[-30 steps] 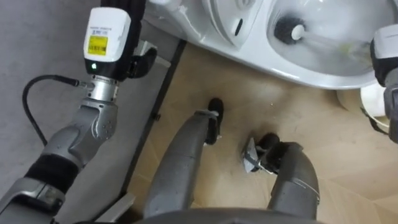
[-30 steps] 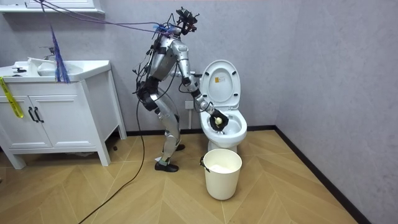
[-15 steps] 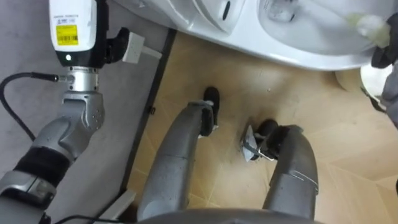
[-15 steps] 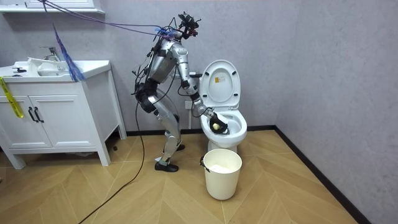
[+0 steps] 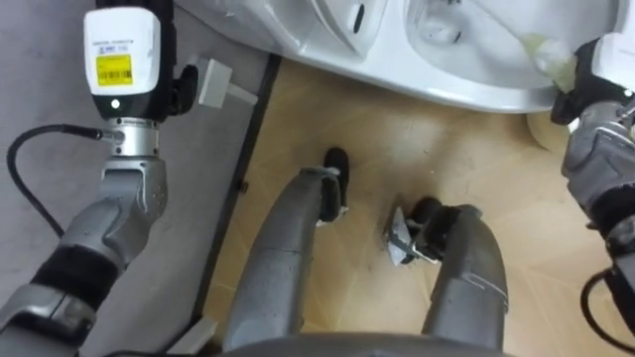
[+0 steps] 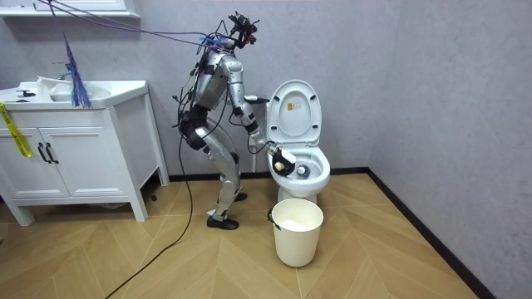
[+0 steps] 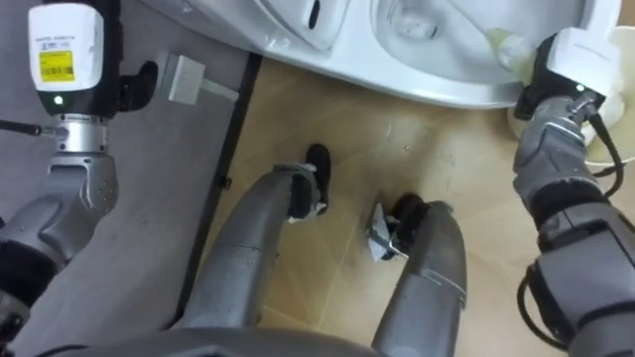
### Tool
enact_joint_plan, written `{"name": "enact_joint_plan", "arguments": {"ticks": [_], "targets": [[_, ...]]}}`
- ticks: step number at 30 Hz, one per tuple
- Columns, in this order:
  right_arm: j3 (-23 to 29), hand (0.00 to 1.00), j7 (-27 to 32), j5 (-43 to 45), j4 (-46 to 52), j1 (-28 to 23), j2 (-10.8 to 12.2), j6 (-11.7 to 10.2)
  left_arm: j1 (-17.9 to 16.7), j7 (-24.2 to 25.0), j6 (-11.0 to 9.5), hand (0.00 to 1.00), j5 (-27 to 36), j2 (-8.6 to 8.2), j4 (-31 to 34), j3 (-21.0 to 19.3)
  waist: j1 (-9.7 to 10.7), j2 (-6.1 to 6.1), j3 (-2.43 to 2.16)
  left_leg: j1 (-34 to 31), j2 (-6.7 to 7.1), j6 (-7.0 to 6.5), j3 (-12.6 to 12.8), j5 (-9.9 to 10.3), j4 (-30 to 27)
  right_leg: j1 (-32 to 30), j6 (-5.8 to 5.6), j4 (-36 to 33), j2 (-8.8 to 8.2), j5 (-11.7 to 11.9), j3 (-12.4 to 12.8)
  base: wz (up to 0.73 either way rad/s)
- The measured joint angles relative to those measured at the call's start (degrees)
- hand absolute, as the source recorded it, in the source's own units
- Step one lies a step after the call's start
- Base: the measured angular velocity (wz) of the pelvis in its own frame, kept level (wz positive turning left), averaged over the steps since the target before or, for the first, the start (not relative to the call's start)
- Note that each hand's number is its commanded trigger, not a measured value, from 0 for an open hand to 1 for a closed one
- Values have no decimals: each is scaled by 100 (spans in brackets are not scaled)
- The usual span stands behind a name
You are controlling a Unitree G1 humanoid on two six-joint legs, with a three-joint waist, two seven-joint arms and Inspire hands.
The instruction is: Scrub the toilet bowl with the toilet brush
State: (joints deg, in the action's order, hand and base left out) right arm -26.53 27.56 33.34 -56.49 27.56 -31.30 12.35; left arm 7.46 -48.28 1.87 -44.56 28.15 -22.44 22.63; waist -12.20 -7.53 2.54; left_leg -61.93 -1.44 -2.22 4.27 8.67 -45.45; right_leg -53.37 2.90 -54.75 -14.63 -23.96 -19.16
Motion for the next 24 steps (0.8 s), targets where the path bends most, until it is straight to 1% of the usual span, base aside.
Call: {"name": "enact_joint_plan", "arguments": {"ticks": [1,3,4,5,6,7,8,11,13,15,17,18,19,20,21,22,23,24], "targets": [[-120,100,-35,147,149,-106,-123,83,-47,2,-27,0,0,-18,7,14,-66,-45,1,29,-11,8,-4,6,16,40,3,37,20,6,-8,-4],[-167,100,-119,412,352,-207,-207,196,-95,10,-61,0,19,-19,74,14,-104,-80,6,49,-36,15,-7,7,52,68,2,91,62,13,-6,-4],[-176,100,-174,569,440,-246,-233,216,-95,11,-78,0,35,-18,102,11,-114,-91,6,50,-83,25,1,10,64,79,15,137,69,28,-20,-6],[-190,100,-219,641,495,-262,-242,231,-90,12,-103,0,86,-18,104,12,-113,-93,6,53,-96,34,-2,16,64,90,26,150,72,34,-38,-5],[-194,100,-283,796,594,-319,-247,265,-78,18,-176,0,240,-19,106,12,-92,-112,6,64,-115,50,-28,25,74,121,40,188,95,42,-72,-3],[-194,100,-329,928,689,-368,-247,286,-69,19,-230,0,328,-16,107,10,-92,-113,5,67,-135,68,-37,35,85,132,44,220,160,44,-69,-5],[-194,100,-364,971,808,-409,-238,362,-71,19,-276,0,446,-16,107,10,-90,-113,5,67,-157,90,-36,51,88,132,47,245,178,45,-54,-7],[-194,100,-446,1000,1004,-465,-236,398,-102,19,-364,0,699,-12,108,10,-42,-108,7,71,-189,115,-34,66,124,137,61,315,227,51,-54,-4],[-194,100,-466,1001,1148,-538,-238,418,-123,-3,-498,0,906,-5,113,-2,-25,-84,14,71,-203,139,-34,81,98,149,68,348,272,51,-54,0],[-194,100,-529,1001,1233,-554,-237,480,-133,5,-564,0,994,43,153,-2,-16,-62,19,68,-207,144,-34,84,82,157,72,350,272,50,-55,0],[-198,100,-576,999,1237,-552,-254,483,-133,26,-643,0,1137,88,180,-1,-13,-46,22,66,-212,142,-34,85,57,182,72,361,249,50,-79,0],[-288,100,-640,1001,1212,-533,-317,483,-108,50,-695,0,1189,109,179,-1,-31,-42,24,63,-226,139,-34,86,13,215,72,364,252,50,-99,0],[-434,100,-677,995,1157,-464,-451,482,-85,56,-733,0,1196,167,179,4,-53,-25,36,59,-238,138,-34,86,-17,233,70,366,256,49,-108,0],[-506,100,-678,990,1126,-410,-491,482,-83,56,-751,0,1193,205,186,12,-64,-11,45,57,-238,138,-35,86,-14,233,69,371,258,49,-109,0],[-670,100,-669,986,1014,-247,-620,461,-23,56,-782,0,1184,267,220,25,-70,14,63,44,-238,137,-42,86,-13,224,67,370,257,48,-118,0],[-803,100,-661,944,881,-70,-679,423,5,56,-807,0,1179,294,224,26,-84,38,73,34,-238,136,-55,86,-18,223,66,365,254,48,-138,4],[-836,100,-641,901,780,22,-689,376,13,56,-819,0,1181,311,238,26,-85,71,76,29,-234,136,-56,86,-22,210,66,349,251,47,-132,5],[-872,100,-620,854,549,192,-681,238,47,55,-843,0,1177,359,262,26,-80,185,89,26,-198,135,-54,85,-20,165,72,277,206,19,-110,8]]}}
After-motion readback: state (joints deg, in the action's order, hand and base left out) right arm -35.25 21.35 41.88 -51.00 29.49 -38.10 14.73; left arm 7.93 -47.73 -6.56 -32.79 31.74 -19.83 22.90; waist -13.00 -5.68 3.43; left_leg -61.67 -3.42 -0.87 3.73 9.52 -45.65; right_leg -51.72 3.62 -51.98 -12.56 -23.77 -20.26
